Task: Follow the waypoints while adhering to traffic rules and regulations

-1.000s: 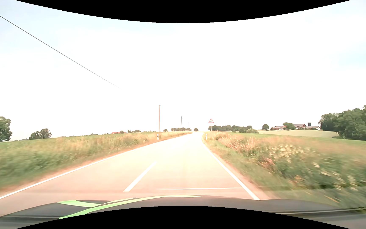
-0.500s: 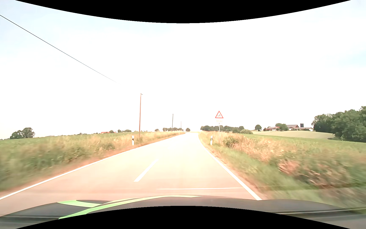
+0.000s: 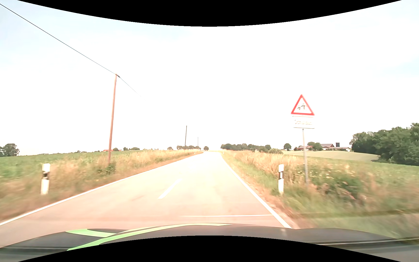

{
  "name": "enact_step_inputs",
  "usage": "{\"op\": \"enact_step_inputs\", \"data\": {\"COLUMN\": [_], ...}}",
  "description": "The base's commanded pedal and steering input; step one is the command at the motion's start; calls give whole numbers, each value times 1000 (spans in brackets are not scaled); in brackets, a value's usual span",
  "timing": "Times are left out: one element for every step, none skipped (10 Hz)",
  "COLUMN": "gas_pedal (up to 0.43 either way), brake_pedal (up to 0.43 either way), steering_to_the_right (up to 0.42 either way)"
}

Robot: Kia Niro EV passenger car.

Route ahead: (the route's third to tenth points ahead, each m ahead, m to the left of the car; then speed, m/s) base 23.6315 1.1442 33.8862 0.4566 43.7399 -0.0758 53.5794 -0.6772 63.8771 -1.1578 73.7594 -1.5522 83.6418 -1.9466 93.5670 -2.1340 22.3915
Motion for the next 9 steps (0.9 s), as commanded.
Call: {"op": "enact_step_inputs", "data": {"gas_pedal": [169,169,169,169,169,169,169,169,169], "brake_pedal": [0,0,0,0,0,0,0,0,0], "steering_to_the_right": [15,13,11,10,9,9,9,9,9]}}
